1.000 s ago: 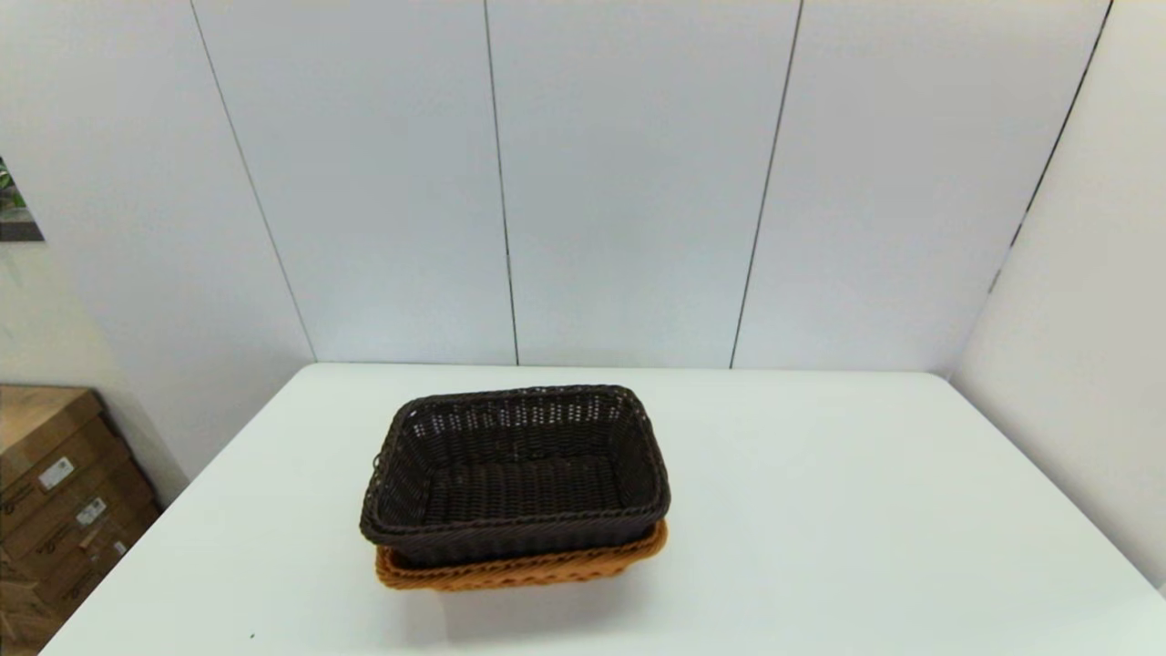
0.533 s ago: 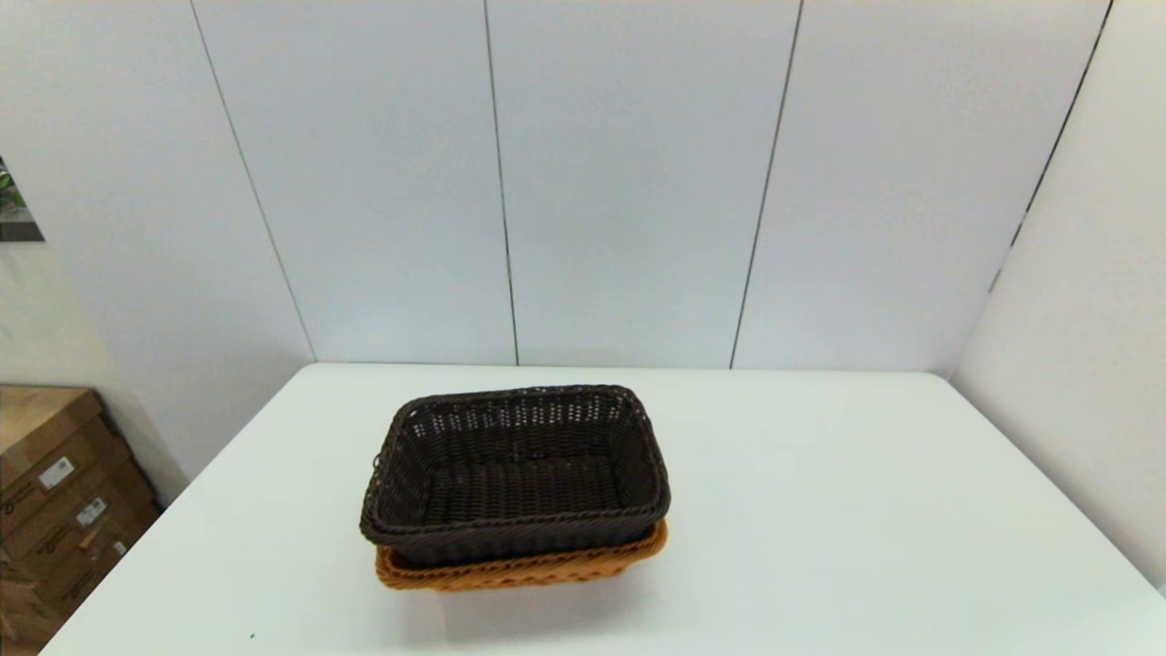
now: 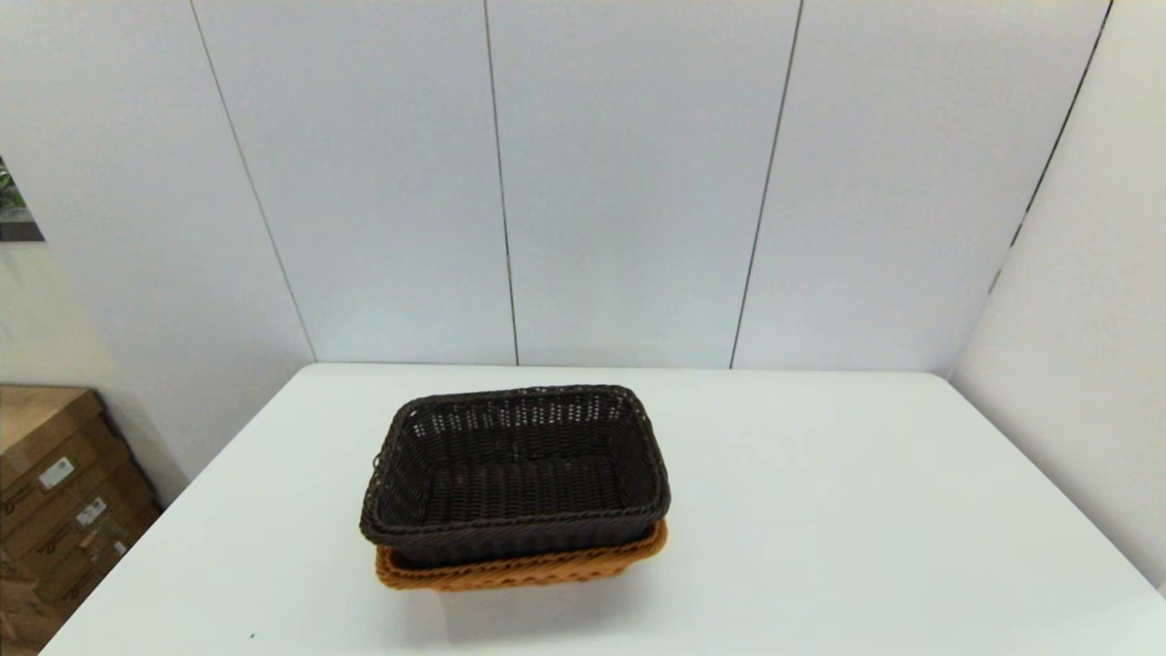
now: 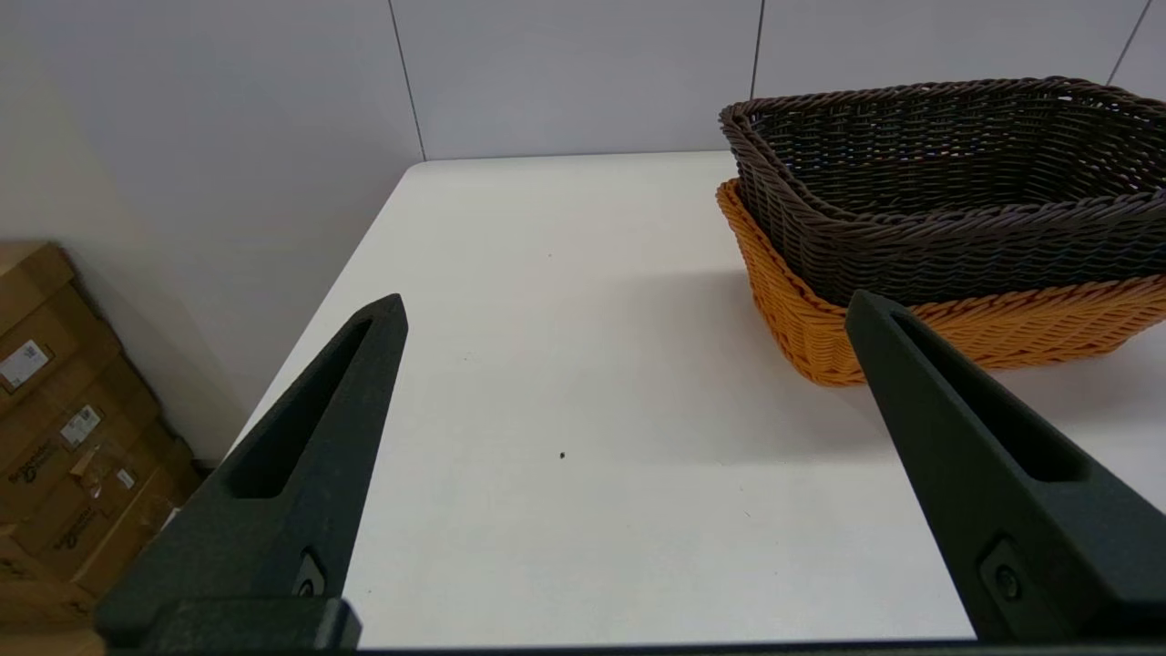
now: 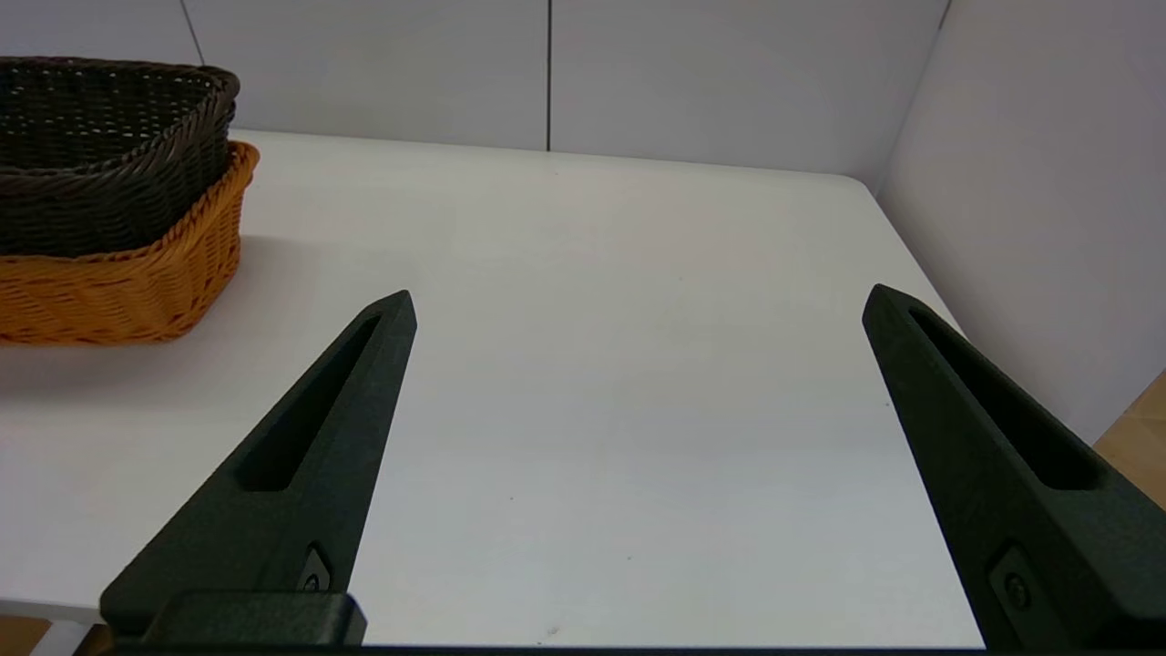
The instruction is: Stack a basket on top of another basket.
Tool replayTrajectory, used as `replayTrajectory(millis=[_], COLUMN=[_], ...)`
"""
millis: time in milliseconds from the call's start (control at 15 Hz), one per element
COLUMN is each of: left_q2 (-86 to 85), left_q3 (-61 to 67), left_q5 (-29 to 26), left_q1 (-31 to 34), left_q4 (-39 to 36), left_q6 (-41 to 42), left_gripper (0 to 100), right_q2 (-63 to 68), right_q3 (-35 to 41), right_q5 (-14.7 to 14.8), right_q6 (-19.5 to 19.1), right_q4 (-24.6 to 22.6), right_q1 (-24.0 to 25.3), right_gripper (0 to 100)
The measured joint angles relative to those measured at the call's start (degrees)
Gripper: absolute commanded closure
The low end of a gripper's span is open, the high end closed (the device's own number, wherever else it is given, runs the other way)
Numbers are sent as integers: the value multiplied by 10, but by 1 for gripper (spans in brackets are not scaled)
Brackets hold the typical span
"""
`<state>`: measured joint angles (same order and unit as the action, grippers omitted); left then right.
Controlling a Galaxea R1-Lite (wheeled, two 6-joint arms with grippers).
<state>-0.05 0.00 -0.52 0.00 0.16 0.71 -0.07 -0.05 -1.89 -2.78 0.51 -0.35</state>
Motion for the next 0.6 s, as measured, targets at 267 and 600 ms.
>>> replayTrajectory(millis=[267, 600], left_q2=[0, 0], left_q3=[0, 0], left_q5=[0, 0], left_q1=[0, 0], left_q4=[0, 0], left_q6=[0, 0], left_gripper=[0, 0], right_q2=[0, 0], right_q3=[0, 0], right_q5=[1, 1], right_q6=[5, 5], right_q4=[0, 0], right_q1=[0, 0], right_gripper=[0, 0])
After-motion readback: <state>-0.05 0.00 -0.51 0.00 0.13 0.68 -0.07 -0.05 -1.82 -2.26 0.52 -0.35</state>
